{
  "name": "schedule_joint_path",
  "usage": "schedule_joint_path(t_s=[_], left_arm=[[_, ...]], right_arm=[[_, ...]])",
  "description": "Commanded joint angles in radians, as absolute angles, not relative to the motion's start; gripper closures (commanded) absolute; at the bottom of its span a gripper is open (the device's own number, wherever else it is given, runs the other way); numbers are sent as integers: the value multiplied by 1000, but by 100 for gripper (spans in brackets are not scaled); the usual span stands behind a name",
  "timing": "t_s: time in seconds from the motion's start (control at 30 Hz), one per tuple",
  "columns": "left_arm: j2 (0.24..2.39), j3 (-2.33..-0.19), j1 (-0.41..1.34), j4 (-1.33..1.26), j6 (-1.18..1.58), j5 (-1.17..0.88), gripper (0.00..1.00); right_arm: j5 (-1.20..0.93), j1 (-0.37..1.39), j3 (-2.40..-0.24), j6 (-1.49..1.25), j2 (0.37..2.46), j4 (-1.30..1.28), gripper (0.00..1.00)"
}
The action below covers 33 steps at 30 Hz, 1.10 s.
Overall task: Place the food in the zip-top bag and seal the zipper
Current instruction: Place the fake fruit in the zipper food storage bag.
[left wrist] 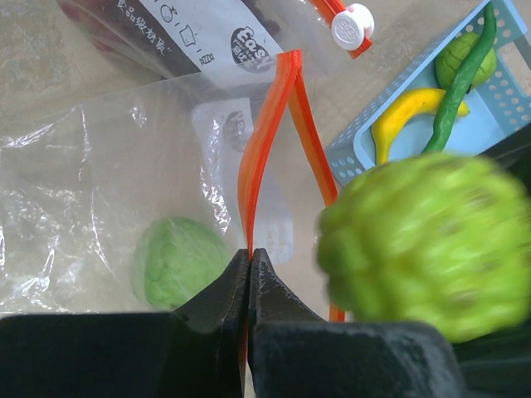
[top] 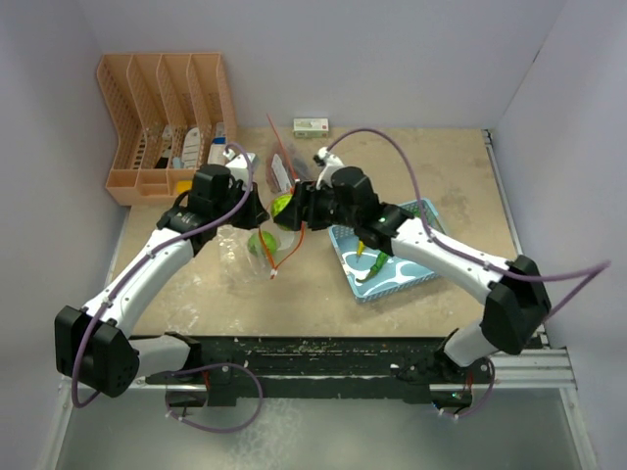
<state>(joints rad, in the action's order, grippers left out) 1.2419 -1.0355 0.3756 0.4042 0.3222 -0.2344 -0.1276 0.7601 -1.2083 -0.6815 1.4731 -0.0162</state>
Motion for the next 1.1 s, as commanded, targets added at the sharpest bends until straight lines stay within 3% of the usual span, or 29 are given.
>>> schedule_joint_path(t_s=[0.0, 0.5, 0.53, 0.67, 0.7, 1.07], left_arm=[[1240, -1063, 380, 362, 329, -261, 100], [1183, -1146, 380, 401, 373, -339, 100], [1178, -1145, 379, 398, 380, -347, 100], [1176, -1132, 379, 393, 386, -359, 100], [1177, -1129, 379, 393, 386, -357, 100], [1206, -1094, 378, 371, 378, -335, 100]], right_arm=[[-246, 796, -1256, -667, 1564, 110, 67], [-54, 833, -1371, -651, 1691, -79, 63], [-43, 835, -1385, -645, 1699, -90, 60], [9, 847, -1423, -624, 1709, -134, 8], [26, 850, -1423, -619, 1702, -140, 0], [179, 851, -1356, -590, 1502, -266, 1]])
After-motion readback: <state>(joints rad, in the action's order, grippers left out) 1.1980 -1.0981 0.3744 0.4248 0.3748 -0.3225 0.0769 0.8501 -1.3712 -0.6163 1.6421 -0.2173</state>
